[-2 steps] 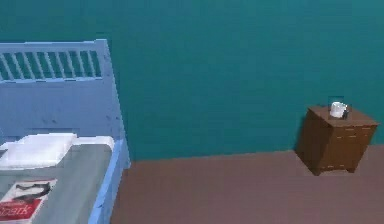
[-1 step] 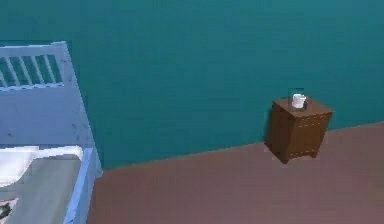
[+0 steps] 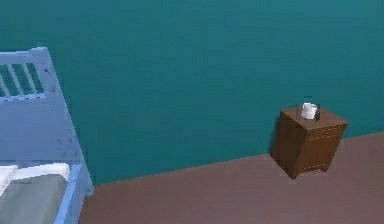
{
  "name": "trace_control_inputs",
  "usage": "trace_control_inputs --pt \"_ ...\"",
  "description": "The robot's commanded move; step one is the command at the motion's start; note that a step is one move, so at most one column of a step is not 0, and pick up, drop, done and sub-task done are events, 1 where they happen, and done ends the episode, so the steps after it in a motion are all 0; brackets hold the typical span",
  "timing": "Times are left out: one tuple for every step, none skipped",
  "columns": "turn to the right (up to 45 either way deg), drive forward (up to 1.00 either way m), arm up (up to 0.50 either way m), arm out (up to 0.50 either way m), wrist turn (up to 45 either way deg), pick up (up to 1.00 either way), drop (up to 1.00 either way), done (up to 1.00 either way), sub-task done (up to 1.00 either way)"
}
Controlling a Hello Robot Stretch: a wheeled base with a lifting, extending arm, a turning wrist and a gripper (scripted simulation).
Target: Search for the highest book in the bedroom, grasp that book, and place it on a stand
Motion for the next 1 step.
trace_control_inputs --pt "-45.0 0.0 0.0 0.0 0.0 0.0 0.0 0.0 0.0"
